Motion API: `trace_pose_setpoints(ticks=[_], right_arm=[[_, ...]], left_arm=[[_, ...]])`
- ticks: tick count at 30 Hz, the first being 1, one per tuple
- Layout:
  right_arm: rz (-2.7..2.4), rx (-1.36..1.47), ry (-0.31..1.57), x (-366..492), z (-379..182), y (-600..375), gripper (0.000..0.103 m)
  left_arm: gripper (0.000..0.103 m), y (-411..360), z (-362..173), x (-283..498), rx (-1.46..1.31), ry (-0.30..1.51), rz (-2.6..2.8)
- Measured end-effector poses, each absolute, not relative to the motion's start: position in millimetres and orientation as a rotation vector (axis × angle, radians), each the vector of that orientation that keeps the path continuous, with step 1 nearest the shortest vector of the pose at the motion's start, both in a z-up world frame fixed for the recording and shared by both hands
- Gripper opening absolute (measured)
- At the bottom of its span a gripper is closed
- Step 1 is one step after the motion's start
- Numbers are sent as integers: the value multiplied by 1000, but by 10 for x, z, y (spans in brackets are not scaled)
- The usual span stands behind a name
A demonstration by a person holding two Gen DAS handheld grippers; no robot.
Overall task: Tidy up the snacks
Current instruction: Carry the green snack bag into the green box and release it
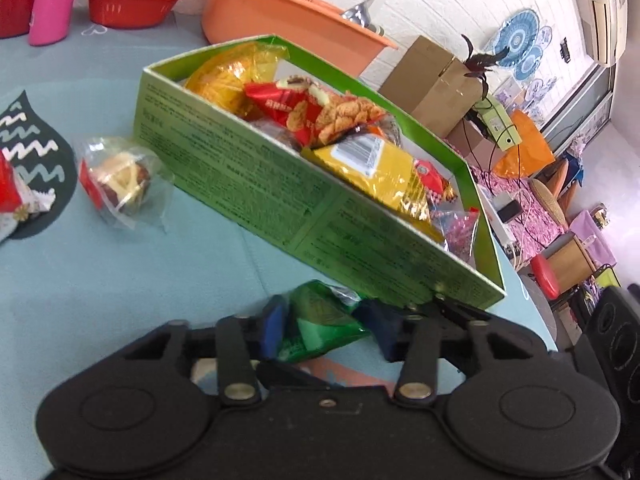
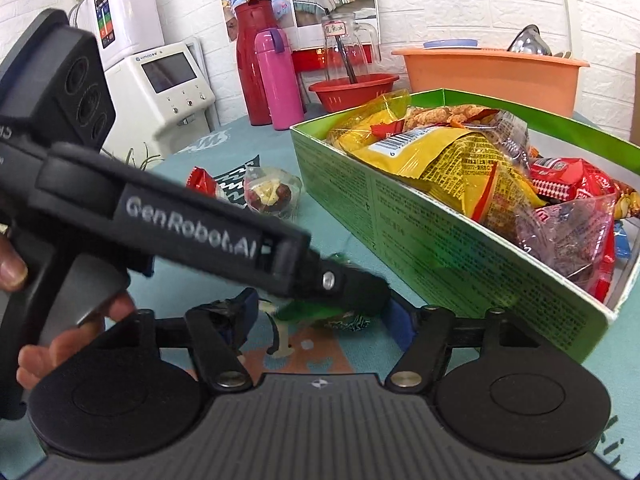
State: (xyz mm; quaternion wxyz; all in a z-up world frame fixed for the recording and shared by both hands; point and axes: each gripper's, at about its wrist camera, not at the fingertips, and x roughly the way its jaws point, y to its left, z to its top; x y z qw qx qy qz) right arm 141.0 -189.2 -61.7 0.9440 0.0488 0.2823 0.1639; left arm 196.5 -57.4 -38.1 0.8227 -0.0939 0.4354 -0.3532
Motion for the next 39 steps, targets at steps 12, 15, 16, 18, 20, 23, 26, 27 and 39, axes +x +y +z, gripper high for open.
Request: trace_pose_setpoints(ticks=[12, 15, 16, 18, 20, 23, 26, 27, 39], right_arm=[[295, 46, 423, 1013, -299, -2008, 75], [270, 38, 362, 966, -129, -2117, 74], [261, 34, 345, 965, -84, -2156, 74], [244, 38, 321, 983, -18, -2258, 73], [224, 39, 304, 1034, 44, -2366, 72], [198, 39, 289, 1125, 91, -2511, 72], [180, 48, 283, 1206, 101, -2648, 71], [171, 45, 281, 1218, 100, -2684, 71], [67, 29, 342, 1301, -334, -2860, 103]], left_arm=[[90, -712, 123, 1608, -148, 779, -790], [90, -852, 324, 1600, -130, 725, -824], [90, -901, 377, 1609, -125, 711, -835], [90, -1014, 456, 1650, -113, 693, -854], [90, -1139, 510, 1703, -107, 679, -874], [90, -1306, 541, 1810, -98, 665, -904], [90, -1451, 534, 1930, -104, 670, -924], [90, -1493, 522, 1970, -107, 675, -929], [103, -1568, 253, 2027, -38, 630, -772]])
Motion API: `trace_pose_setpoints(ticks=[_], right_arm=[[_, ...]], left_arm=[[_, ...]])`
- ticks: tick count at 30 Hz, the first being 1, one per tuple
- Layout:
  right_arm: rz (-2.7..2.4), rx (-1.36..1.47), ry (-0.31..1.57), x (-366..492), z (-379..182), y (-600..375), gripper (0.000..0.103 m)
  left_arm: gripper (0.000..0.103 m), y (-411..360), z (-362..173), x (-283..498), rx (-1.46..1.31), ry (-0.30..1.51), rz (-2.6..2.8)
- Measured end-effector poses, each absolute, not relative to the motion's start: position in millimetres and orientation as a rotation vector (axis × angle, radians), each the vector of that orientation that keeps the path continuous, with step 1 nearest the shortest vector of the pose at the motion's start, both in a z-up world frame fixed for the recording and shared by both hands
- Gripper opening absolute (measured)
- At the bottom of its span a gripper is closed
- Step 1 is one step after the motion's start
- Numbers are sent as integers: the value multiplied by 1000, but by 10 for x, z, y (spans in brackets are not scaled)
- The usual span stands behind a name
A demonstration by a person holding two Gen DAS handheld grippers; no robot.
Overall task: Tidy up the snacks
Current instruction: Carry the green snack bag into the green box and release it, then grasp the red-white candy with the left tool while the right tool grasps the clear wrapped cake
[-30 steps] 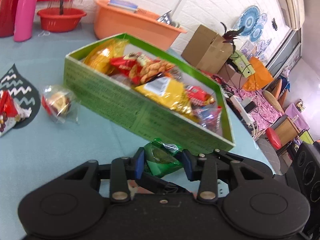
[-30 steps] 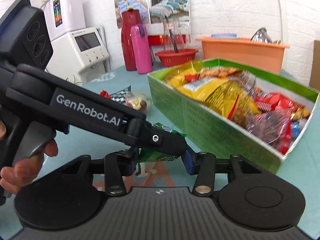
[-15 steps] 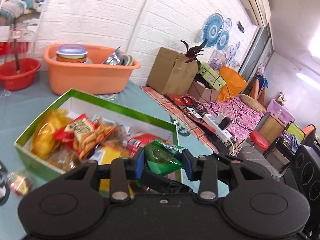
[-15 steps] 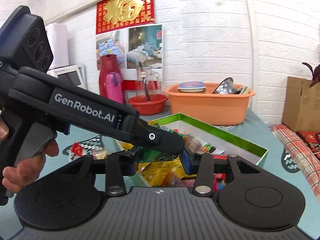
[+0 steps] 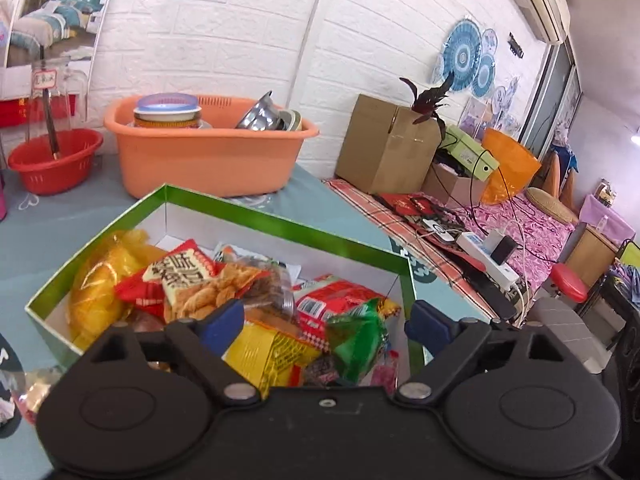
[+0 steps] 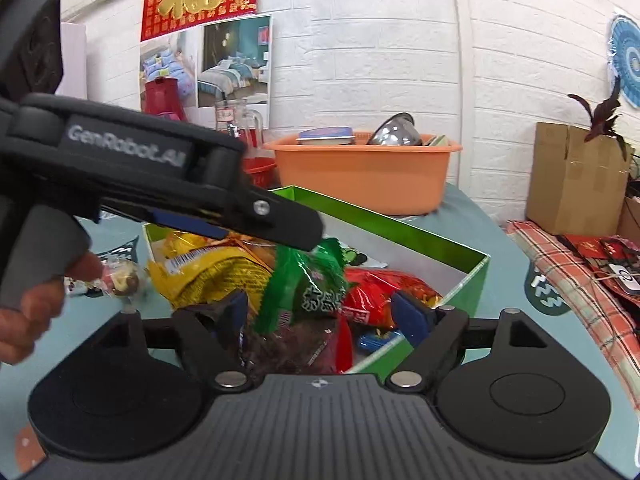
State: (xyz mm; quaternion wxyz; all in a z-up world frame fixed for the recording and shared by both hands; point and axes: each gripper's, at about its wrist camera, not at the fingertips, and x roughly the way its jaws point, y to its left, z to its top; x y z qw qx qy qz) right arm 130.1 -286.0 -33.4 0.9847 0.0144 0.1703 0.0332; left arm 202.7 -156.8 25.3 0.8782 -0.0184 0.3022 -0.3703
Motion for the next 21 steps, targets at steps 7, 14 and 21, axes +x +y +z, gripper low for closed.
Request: trace_pose_setpoints(ticks=[7, 14, 21], right_arm=[[94, 48, 281, 1116, -126, -2775, 103], [236, 58, 267, 944, -42, -2433, 103], [358, 33, 331, 1003, -154, -1981, 103]], left_arm=[[103, -1286, 441, 1834, -76, 613, -749], [103, -652, 605, 1605, -91, 591, -648], [103, 152, 441, 1752, -110, 614, -411]])
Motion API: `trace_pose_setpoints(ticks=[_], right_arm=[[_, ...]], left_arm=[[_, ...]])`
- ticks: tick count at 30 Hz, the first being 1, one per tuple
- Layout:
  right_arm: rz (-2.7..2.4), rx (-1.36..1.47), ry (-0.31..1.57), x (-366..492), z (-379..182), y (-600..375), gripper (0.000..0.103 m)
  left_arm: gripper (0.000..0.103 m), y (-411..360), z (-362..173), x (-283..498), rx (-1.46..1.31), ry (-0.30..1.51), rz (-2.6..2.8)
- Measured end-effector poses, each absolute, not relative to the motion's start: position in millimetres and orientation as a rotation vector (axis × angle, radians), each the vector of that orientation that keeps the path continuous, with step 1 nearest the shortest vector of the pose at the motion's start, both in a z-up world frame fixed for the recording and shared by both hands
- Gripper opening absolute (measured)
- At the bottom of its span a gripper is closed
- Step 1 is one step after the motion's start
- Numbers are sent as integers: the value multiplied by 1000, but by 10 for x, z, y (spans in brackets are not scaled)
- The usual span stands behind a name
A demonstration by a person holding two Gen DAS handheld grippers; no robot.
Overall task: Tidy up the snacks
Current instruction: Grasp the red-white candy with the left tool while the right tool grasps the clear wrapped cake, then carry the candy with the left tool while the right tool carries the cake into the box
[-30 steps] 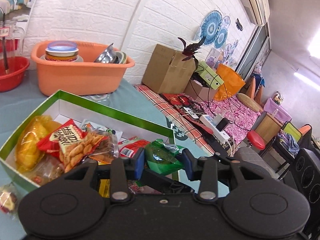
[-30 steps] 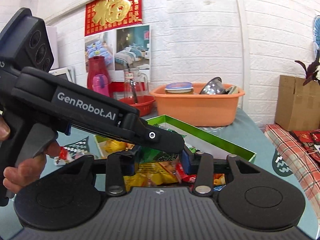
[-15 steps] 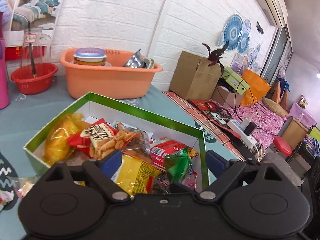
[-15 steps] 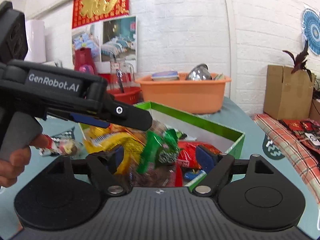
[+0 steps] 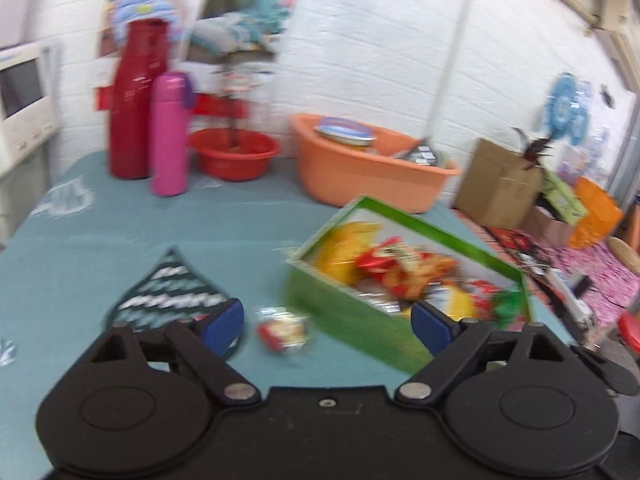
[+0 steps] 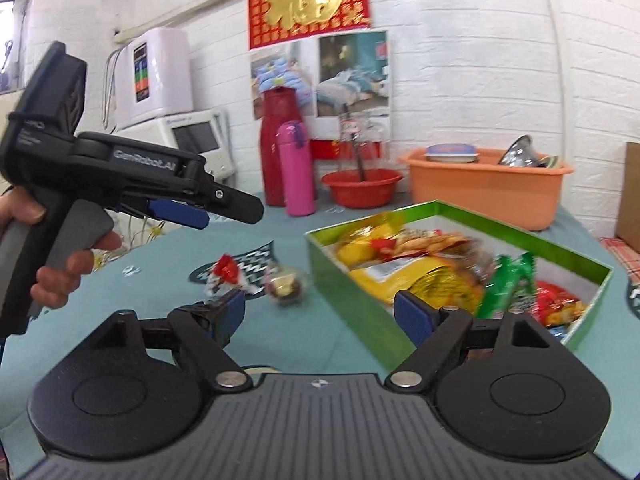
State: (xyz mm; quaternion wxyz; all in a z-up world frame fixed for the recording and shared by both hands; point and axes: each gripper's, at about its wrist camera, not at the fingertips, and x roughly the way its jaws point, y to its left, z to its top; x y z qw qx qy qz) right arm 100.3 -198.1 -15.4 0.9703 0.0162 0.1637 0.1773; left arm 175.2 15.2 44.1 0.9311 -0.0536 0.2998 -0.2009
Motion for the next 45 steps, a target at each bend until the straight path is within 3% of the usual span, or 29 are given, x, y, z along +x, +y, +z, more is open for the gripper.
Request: trace_pose_setpoints(ticks=[13, 15, 16, 17, 19, 27, 28, 30, 31, 42, 45], right_arm=[[405, 9, 429, 1322, -270, -1523, 103], [407, 11, 442, 1443, -303, -1437, 103], [405, 8, 450, 1510, -319, -1393, 103], [401, 5, 457, 1573, -337, -1349, 103], [390, -1, 467, 1700, -371, -1269, 103], [283, -40, 486, 2212, -458, -935, 103], [267, -51, 482, 2248, -469, -892, 101], [232, -112, 480, 2327, -505, -796, 82], [218, -144, 486, 2368, -534, -758, 79], [331, -73, 539, 2180, -586, -926, 75], [347, -40, 538, 1994, -564, -1003, 75]], left_arm=[[100, 603, -205, 2418, -177, 751, -309], [83, 614, -259, 2492, -180, 765, -312], [58, 623, -294, 2539, -181, 781, -318], [44, 640, -329, 2575, -184, 799, -338], [49, 680, -337, 2575, -190, 801, -363], [49, 808, -322, 2469, -140, 805, -417], [58, 827, -321, 2470, -136, 802, -407], [61, 878, -326, 2484, -143, 804, -408], [61, 901, -328, 2490, -151, 807, -410], [80, 977, -322, 2438, -143, 801, -360], [78, 908, -324, 2396, -105, 792, -344]])
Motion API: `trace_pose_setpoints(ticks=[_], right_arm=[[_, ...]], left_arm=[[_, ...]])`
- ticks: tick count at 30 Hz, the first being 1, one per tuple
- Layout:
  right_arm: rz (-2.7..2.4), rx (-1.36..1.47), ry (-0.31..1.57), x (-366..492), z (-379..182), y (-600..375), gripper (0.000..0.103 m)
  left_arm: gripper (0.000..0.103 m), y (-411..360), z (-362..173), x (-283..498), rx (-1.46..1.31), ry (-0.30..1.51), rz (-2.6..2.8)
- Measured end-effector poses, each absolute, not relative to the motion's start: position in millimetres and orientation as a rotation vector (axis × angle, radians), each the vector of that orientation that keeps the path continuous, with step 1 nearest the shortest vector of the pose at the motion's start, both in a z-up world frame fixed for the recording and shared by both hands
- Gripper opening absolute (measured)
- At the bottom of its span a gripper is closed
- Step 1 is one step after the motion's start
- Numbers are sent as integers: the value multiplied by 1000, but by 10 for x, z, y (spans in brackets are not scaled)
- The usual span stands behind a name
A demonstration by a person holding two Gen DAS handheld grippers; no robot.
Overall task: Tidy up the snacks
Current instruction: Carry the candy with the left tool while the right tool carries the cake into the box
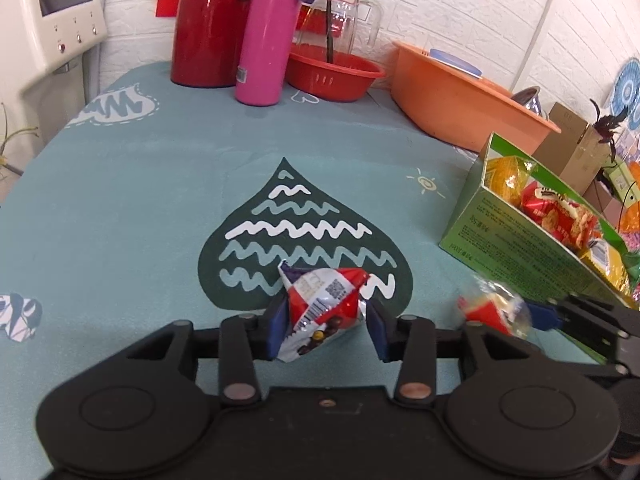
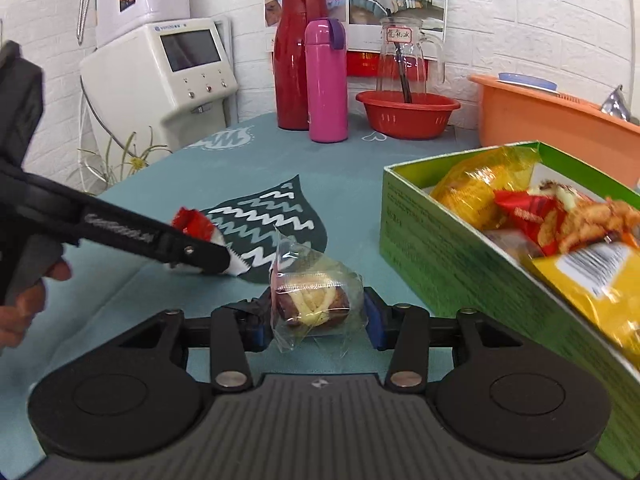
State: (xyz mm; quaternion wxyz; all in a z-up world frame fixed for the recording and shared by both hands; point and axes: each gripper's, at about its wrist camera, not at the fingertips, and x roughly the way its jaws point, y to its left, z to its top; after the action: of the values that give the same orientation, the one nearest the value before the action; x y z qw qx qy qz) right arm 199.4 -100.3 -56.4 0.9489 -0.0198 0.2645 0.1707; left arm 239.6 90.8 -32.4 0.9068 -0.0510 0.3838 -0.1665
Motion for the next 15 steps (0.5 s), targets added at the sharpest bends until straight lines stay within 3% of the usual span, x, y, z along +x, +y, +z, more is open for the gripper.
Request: trace_pose_setpoints(ticks=[4, 15], right_arm=[[367, -7, 522, 1746, -489, -1118, 75], [269, 109, 325, 1193, 21, -1946, 76]], left_arm=[[65, 812, -318, 2353, -57, 795, -327], [63, 45, 390, 2161, -99, 677, -546]])
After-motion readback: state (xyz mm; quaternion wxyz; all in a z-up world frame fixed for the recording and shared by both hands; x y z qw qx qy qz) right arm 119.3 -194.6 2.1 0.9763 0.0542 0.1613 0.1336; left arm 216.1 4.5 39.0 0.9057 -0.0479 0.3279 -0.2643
